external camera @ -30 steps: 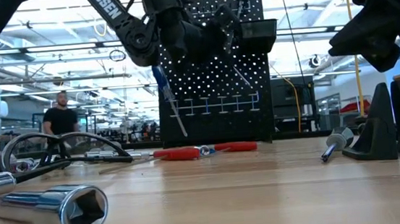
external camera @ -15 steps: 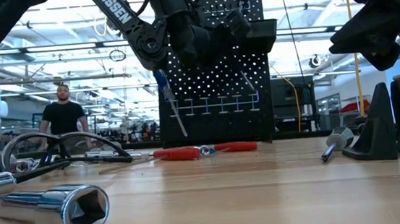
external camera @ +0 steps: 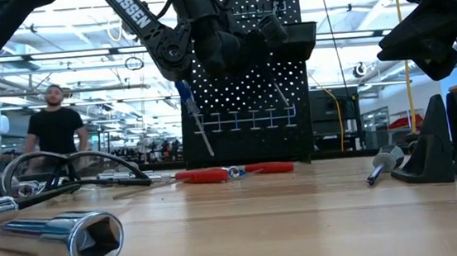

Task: Hang tools onto peg board
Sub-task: Hang the black screwdriver onto the peg board

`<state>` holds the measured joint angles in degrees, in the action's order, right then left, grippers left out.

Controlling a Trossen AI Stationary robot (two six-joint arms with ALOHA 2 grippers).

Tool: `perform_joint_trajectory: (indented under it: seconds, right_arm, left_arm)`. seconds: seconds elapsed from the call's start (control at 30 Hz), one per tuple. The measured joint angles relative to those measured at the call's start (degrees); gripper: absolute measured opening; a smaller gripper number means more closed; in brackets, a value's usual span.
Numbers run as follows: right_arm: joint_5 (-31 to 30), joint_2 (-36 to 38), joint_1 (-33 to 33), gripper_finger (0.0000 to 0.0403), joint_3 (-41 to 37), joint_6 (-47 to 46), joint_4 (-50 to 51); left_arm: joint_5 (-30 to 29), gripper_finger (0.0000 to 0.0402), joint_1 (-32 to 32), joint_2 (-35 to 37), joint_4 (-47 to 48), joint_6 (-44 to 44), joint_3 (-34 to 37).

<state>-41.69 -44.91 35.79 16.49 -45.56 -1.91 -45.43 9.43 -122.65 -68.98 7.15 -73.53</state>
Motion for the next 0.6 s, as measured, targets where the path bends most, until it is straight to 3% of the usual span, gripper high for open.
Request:
perform_joint_trajectory:
  seconds: [0.6]
  right_arm:
    - [0.0,0.0,0.0,0.0082,0.0,0.0,0.0]
  left_arm:
    - [3.6,0.0124,0.8,0.0,3.8,0.0,0.0]
